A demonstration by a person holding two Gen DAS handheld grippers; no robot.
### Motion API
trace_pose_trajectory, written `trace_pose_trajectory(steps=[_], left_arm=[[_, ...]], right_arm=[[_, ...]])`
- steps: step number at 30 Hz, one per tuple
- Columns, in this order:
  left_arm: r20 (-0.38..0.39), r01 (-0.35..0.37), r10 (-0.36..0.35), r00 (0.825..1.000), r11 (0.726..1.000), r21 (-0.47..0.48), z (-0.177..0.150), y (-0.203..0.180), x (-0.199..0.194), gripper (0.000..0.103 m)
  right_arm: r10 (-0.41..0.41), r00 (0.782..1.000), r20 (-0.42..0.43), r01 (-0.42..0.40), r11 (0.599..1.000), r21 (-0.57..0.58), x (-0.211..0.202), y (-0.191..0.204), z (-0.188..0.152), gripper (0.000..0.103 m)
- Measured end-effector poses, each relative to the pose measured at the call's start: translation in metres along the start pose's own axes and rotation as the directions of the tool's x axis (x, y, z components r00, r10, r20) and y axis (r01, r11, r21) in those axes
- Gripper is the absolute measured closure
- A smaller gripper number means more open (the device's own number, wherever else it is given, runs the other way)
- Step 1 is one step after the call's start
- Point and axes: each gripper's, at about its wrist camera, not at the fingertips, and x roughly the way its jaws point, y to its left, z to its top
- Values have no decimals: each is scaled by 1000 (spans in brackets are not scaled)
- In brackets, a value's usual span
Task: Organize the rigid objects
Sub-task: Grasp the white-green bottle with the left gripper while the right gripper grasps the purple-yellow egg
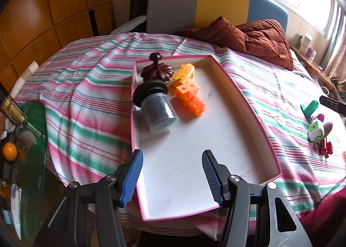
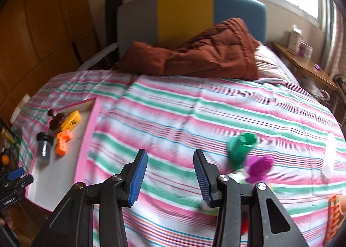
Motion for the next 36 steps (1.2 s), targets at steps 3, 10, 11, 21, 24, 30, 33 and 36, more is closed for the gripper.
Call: trace_pose_trajectory(steps=[3, 10, 11, 21, 24, 30, 33, 36], left_arm=[[-10, 29, -29, 1000, 999, 15, 3, -8, 2, 45], [1, 88, -89, 996, 991, 101, 13, -47, 2, 45], [0, 99, -99, 995, 988, 119, 15, -55, 3, 45], [-88, 250, -235, 968, 919, 304, 19, -148, 19, 45], [-119, 312, -288, 950, 884, 348, 20, -180, 23, 43], [-131, 410, -393, 910, 808, 424, 27, -245, 24, 19], [-140, 406, -389, 910, 777, 481, 31, -278, 34, 19], [-179, 429, -395, 901, 751, 502, 33, -306, 48, 20]], right_arm=[[-57, 998, 17, 55, 996, 74, -10, -36, -3, 59], [-188, 979, 78, 132, 877, 462, -35, -139, -25, 59], [-208, 975, 80, 136, 839, 526, -37, -153, -31, 59], [-172, 976, 135, 23, 695, 719, -45, -188, -46, 56], [-154, 980, 127, 20, 711, 703, -42, -185, -45, 56], [-126, 985, 121, 1, 700, 714, -38, -188, -48, 56], [-113, 987, 116, -4, 700, 714, -36, -188, -48, 56], [-98, 989, 106, -6, 707, 707, -33, -187, -46, 56]])
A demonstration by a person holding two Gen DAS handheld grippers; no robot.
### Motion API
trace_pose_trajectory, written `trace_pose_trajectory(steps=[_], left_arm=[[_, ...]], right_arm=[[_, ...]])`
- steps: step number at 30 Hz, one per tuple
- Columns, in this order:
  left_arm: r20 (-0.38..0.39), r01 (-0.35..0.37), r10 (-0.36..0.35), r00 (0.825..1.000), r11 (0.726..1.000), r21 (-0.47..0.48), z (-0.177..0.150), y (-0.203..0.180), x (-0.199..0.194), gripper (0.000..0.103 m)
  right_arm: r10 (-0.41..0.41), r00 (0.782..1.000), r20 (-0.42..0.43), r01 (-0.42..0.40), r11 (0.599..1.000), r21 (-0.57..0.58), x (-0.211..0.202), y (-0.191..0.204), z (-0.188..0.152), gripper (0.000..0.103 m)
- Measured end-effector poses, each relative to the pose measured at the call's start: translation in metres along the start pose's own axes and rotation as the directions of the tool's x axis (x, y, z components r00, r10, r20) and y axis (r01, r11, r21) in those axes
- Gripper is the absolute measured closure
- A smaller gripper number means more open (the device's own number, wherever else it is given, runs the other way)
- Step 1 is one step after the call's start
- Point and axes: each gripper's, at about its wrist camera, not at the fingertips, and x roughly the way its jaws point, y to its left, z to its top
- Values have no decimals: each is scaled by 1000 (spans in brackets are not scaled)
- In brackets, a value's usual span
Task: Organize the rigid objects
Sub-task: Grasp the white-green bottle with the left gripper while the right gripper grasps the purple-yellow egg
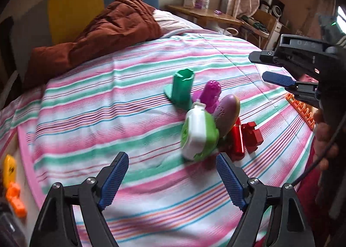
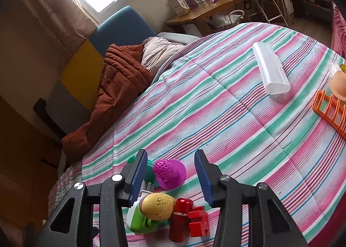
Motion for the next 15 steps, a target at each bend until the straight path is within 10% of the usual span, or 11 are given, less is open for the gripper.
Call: trace_pose_trajectory(steps=[15], left_arm=[[-43, 116, -116, 992, 993, -12, 18, -6, 45, 55]], right_arm=[[14, 999, -50, -14, 1000, -10, 8, 2, -2, 56]])
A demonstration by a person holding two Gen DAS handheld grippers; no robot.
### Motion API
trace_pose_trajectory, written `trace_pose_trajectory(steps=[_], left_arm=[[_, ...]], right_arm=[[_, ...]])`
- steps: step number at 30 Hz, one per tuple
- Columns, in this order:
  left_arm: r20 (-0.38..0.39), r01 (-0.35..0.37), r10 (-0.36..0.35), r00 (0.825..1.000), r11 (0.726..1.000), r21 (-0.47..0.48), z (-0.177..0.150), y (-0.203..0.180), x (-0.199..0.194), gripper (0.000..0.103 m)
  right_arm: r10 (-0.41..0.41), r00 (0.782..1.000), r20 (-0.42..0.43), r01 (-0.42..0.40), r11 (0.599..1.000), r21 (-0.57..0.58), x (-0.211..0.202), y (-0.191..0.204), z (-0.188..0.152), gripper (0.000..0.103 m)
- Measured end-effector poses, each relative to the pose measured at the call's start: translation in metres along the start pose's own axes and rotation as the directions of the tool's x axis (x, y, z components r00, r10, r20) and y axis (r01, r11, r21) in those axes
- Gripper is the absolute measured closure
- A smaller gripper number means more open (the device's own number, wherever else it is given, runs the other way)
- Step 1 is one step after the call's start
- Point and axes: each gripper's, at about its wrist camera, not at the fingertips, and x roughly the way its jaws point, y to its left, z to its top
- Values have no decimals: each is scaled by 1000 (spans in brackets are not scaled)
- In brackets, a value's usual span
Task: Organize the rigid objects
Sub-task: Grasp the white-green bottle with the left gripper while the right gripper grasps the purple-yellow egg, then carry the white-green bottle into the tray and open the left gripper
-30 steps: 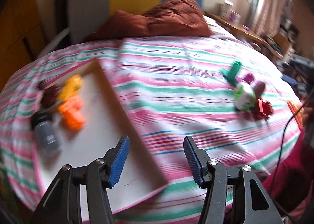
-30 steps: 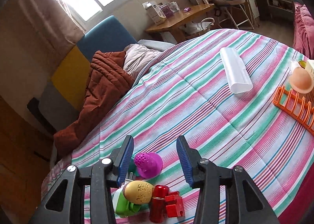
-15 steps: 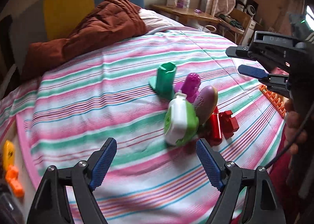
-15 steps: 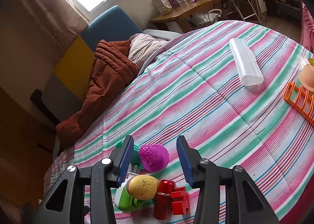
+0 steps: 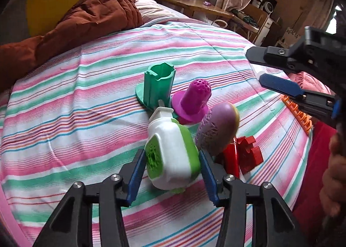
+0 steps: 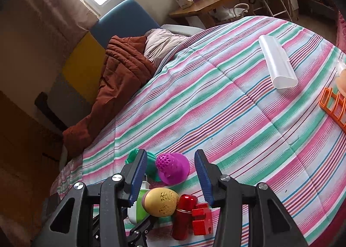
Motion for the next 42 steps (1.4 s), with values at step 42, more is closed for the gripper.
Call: trace_pose_trajectory(steps=[42], left_arm=[[56, 20, -8, 998, 975, -221, -92, 58, -69, 52]], right_arm=[[-185, 935, -303, -9, 841, -541, 70, 81, -68, 74]])
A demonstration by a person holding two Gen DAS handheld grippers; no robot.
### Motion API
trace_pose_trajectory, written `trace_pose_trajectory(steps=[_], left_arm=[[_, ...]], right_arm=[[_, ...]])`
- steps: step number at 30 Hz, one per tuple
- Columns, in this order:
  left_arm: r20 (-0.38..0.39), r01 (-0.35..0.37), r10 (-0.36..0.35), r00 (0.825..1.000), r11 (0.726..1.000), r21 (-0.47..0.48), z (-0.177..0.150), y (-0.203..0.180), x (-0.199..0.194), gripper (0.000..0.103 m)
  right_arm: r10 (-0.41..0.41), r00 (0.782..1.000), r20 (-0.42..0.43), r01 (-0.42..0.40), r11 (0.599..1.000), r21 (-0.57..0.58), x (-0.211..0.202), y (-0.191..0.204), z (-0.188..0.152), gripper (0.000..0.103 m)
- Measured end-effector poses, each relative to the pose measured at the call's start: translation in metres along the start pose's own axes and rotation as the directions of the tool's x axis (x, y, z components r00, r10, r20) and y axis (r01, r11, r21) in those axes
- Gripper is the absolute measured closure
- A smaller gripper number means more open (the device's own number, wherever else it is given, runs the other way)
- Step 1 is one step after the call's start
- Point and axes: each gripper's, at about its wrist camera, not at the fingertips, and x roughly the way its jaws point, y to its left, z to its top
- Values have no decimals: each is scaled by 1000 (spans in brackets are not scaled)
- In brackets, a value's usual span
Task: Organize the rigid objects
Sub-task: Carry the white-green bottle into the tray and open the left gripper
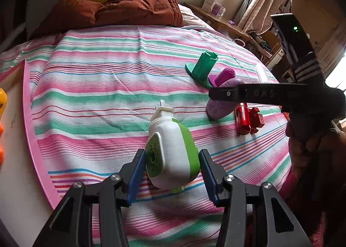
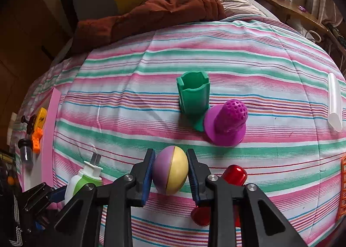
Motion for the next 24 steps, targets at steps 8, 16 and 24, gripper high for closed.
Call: trace_pose_trajectory(steps=[8, 16, 24], left_arm=[[-24, -3, 2, 1000, 999, -43, -3, 8, 4, 46], [5, -60, 60, 998, 998, -6, 8, 4, -2, 29], [-29, -142, 148, 989, 978, 153, 16, -20, 16, 40]], right_arm=[[-17, 1000, -3, 17, 1000, -1, 1, -2, 0, 74], [-23, 1000, -3, 23, 1000, -5, 2, -1, 0, 74], [-27, 1000, -4, 27, 1000, -11, 1, 0, 1, 74]])
